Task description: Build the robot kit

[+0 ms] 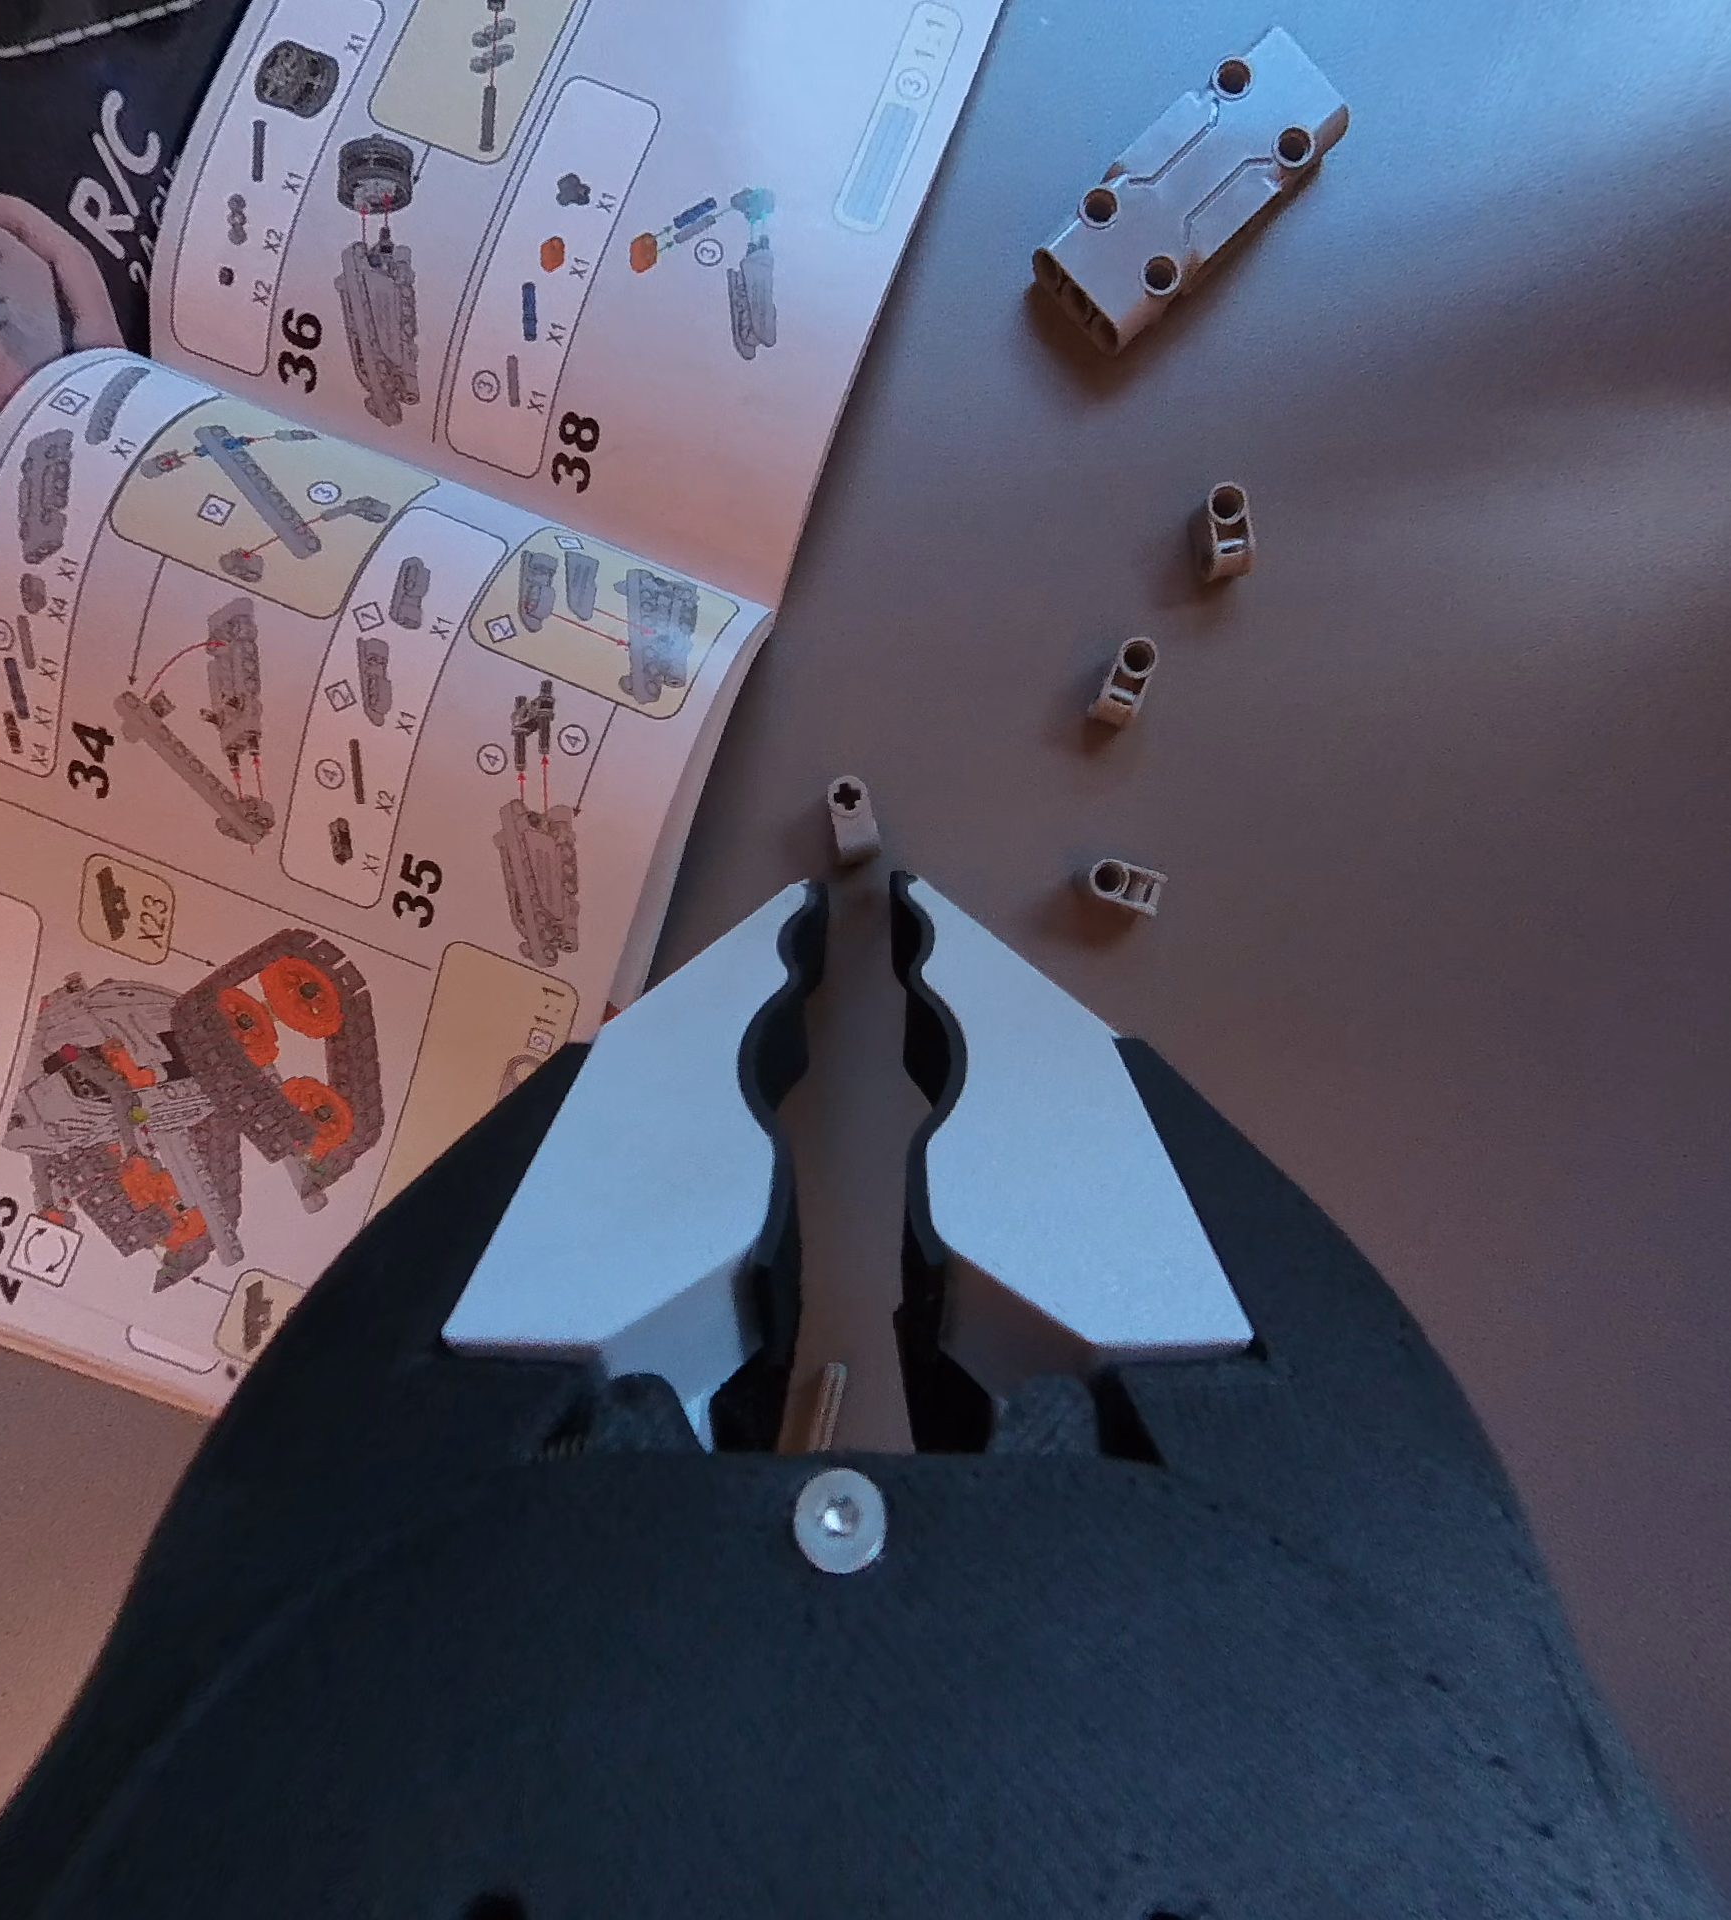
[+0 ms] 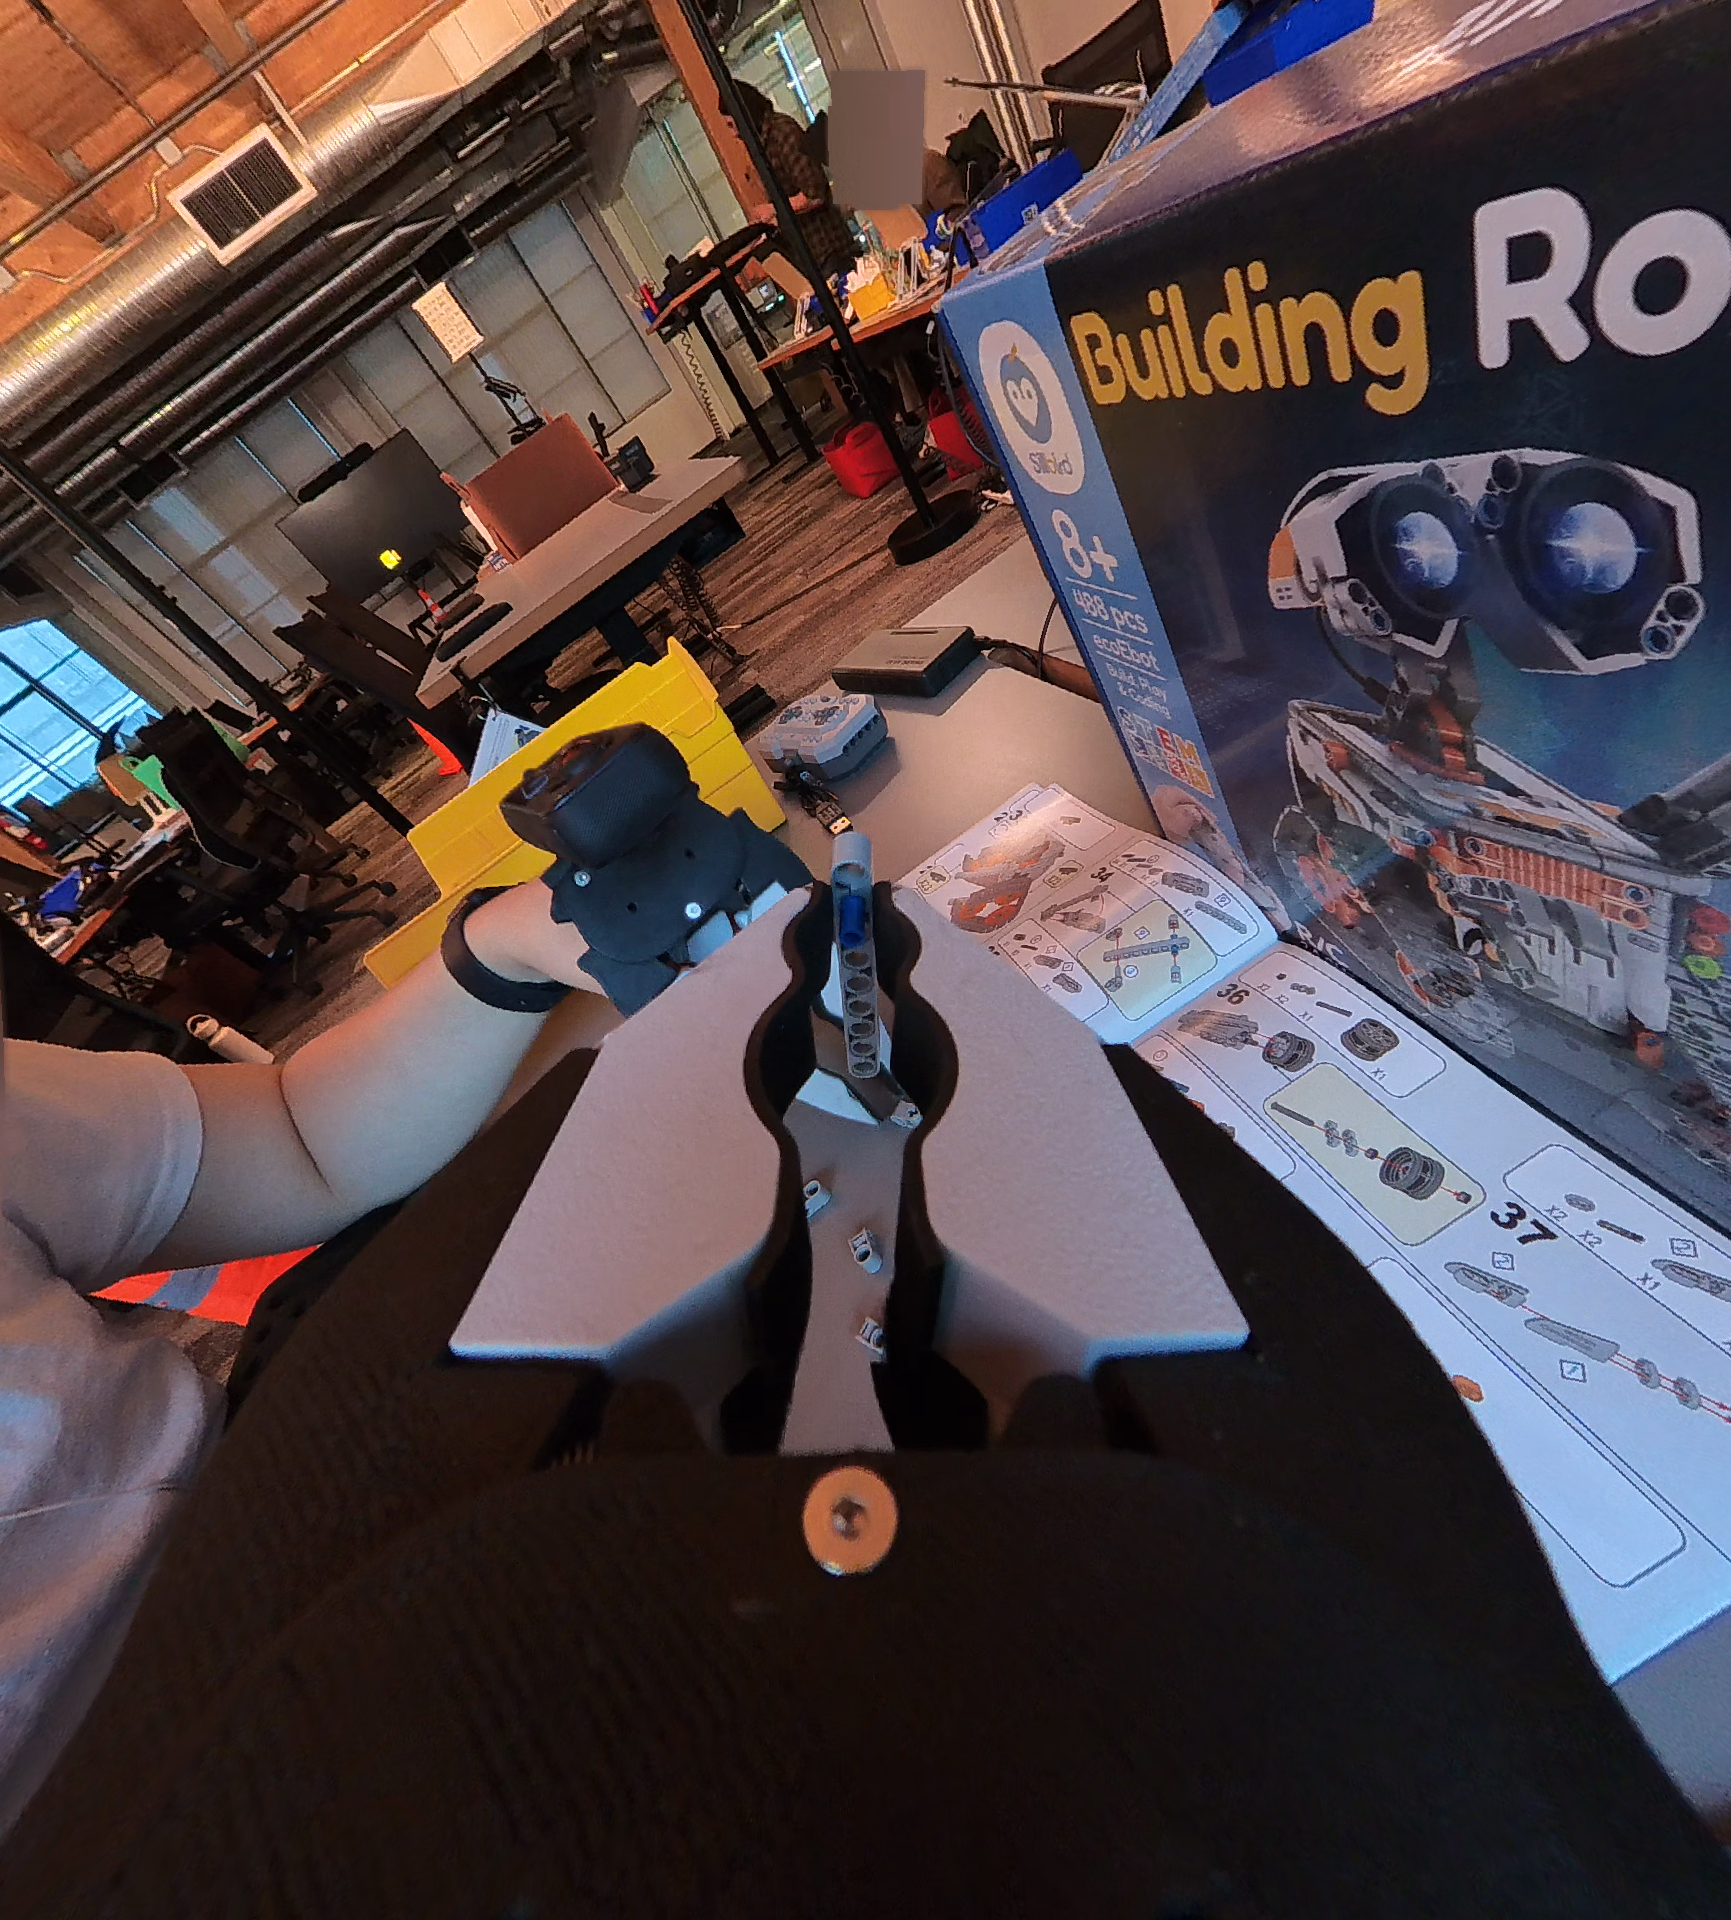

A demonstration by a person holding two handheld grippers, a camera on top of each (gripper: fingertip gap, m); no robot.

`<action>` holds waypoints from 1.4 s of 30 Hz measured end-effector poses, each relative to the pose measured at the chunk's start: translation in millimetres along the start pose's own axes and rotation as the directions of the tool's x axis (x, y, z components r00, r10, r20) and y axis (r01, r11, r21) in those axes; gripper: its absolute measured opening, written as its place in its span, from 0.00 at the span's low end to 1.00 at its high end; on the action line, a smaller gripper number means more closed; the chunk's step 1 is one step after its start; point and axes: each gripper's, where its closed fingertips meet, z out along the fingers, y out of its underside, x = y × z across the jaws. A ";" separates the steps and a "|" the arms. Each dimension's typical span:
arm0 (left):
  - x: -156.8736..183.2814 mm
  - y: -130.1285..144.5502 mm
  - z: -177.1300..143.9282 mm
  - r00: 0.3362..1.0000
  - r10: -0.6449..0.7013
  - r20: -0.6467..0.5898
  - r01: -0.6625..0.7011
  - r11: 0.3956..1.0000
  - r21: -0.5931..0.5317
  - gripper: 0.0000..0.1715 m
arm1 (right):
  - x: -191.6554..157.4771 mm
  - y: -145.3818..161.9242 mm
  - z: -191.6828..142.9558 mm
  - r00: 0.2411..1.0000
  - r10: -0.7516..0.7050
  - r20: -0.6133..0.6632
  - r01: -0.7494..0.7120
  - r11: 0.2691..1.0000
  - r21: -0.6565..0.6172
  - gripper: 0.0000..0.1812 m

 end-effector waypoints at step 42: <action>-5.1 -18.2 -3.8 0.994 -0.064 0.093 0.061 0.998 0.026 0.11 | 5.9 1.3 -1.4 1.000 -0.013 -0.028 0.013 1.000 -0.018 0.04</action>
